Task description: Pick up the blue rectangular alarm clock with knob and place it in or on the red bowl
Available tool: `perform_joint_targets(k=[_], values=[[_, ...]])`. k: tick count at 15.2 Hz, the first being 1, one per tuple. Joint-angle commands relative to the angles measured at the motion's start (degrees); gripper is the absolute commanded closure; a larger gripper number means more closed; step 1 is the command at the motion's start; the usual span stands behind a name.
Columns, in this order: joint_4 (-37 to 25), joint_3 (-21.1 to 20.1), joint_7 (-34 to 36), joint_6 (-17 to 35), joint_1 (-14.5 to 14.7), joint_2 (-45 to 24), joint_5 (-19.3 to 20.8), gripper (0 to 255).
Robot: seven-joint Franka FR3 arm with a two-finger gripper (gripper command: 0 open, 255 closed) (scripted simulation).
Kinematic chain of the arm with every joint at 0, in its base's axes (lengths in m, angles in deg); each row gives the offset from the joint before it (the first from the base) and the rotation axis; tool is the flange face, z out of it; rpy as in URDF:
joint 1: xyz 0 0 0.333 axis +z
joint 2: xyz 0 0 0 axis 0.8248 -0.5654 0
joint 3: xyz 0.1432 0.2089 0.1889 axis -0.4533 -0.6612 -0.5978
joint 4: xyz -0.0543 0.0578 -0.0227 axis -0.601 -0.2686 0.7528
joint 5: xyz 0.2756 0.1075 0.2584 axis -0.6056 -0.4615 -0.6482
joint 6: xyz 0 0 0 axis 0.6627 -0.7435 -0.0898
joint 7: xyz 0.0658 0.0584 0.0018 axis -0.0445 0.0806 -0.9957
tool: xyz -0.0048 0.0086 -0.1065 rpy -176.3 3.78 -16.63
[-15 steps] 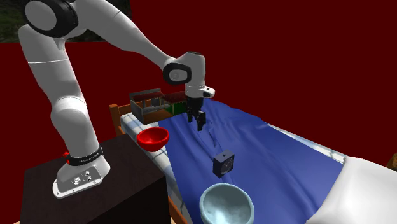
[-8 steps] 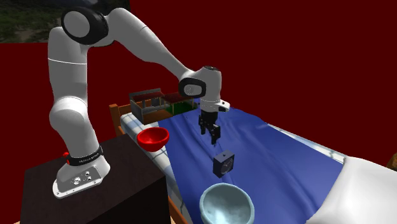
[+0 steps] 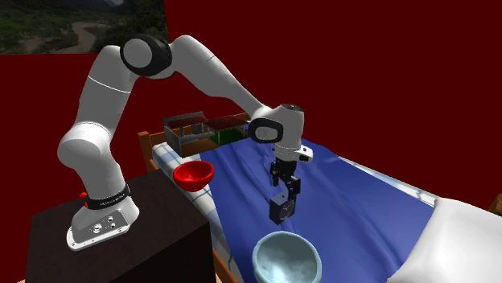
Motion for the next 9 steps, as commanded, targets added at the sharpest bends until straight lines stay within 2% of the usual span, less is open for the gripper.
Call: perform_joint_targets(k=[1,9], values=[[-1.46,-0.4,-0.59,0.23,-0.8,-1.78,-0.64,0],[-1.44,-1.69,-1.58,3.61,-1.67,-5.26,-2.27,0]])
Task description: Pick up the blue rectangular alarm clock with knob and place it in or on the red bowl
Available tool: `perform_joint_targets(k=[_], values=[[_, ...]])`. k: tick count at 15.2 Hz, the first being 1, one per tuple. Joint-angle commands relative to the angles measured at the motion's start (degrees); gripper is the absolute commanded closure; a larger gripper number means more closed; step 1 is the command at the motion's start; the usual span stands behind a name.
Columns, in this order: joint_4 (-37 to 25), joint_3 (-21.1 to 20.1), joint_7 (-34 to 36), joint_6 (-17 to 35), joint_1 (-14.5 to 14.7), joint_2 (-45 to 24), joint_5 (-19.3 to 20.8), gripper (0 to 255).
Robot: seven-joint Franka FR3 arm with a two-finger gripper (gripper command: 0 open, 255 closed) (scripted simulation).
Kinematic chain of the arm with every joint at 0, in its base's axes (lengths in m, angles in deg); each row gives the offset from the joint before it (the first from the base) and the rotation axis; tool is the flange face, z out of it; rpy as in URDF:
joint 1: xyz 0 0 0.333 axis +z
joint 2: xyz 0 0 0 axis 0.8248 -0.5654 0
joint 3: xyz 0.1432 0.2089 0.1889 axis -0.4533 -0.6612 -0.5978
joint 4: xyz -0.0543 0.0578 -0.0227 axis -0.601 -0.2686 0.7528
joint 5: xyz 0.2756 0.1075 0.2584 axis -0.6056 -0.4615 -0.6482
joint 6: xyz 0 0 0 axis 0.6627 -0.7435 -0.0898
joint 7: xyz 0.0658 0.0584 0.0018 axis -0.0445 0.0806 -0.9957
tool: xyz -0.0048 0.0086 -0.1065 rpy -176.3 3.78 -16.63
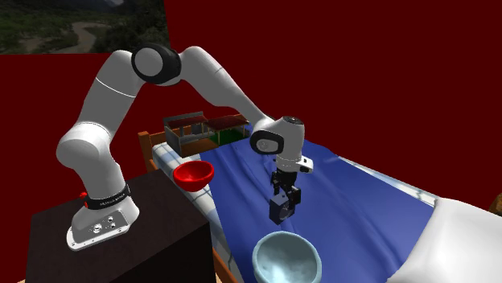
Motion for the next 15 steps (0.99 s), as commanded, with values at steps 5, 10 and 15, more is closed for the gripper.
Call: perform_joint_targets(k=[5,10,15], values=[[0.01,-0.06,-0.08,0.19,-0.07,-0.15,-0.08,0],[0.03,-0.06,-0.08,0.19,-0.06,-0.14,-0.08,255],[0.11,-0.07,-0.07,0.26,-0.03,-0.13,-0.09,255]])
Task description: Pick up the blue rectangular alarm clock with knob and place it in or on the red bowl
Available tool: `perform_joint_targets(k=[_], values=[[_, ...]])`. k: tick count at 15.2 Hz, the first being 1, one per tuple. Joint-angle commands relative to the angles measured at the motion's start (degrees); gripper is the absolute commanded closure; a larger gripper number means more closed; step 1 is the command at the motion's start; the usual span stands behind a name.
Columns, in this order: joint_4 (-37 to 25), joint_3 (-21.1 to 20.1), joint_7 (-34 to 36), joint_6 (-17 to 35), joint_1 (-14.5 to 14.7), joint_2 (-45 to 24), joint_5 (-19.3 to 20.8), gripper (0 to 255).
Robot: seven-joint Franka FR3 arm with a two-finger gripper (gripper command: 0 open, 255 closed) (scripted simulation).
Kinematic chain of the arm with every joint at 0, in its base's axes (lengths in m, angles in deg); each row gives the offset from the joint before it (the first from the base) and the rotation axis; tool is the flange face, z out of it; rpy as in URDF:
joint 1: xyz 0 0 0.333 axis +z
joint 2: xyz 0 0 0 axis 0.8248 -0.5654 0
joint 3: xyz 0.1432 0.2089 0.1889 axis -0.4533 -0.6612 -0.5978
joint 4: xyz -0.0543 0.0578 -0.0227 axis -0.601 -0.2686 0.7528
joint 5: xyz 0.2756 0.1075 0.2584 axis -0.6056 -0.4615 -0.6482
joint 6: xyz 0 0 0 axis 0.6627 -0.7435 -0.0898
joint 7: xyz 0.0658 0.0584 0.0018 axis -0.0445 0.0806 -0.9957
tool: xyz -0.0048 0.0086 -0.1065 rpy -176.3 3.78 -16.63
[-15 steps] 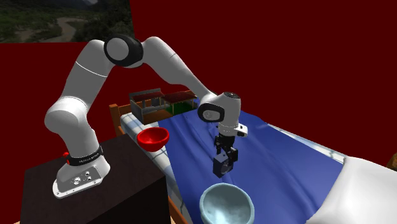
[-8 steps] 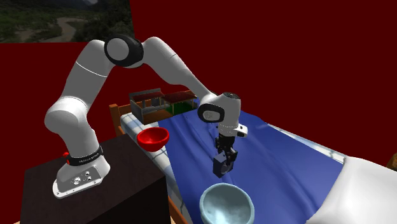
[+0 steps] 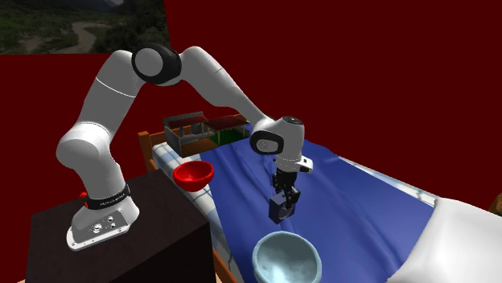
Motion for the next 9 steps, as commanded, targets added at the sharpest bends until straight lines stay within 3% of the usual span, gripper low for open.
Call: perform_joint_targets(k=[1,9], values=[[-0.05,0.05,0.0,-0.04,-0.07,-0.1,0.02,255],[0.06,1.62,1.24,-4.09,1.05,4.22,2.02,255]])
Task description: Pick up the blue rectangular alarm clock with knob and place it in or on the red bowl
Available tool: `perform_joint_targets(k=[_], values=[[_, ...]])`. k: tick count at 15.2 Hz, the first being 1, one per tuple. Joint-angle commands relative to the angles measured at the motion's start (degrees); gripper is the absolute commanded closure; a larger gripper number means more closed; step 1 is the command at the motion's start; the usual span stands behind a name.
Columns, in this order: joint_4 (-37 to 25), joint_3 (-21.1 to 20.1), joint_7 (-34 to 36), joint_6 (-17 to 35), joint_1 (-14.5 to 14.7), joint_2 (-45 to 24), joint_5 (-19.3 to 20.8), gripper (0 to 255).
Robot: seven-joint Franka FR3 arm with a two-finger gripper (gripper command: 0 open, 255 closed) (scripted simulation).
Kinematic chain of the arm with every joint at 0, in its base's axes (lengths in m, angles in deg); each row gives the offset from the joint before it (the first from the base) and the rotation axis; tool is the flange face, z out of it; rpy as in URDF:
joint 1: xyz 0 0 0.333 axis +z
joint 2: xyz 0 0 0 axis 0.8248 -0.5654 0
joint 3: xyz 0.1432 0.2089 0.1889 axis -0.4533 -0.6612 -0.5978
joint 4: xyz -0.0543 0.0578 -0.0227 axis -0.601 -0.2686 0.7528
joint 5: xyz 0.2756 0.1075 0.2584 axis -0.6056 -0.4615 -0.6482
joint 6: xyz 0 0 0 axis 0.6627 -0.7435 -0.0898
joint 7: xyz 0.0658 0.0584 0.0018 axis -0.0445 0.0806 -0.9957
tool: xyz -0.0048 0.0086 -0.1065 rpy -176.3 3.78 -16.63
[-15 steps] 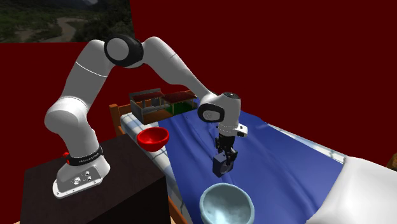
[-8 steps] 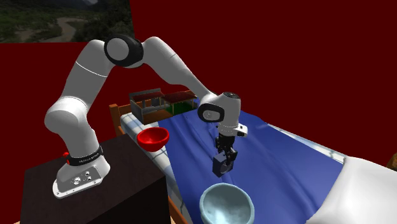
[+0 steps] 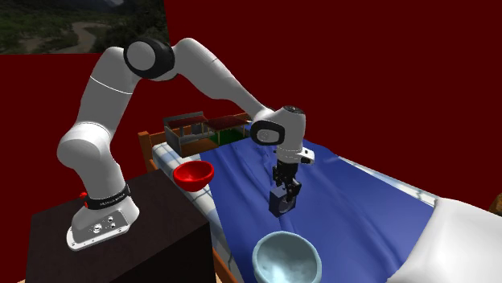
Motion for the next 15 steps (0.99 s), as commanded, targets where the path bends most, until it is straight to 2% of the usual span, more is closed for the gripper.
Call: perform_joint_targets(k=[1,15], values=[[-0.02,0.43,0.23,-1.14,0.21,1.17,0.55,255],[-1.99,2.51,2.37,-9.08,1.64,7.56,3.94,255]])
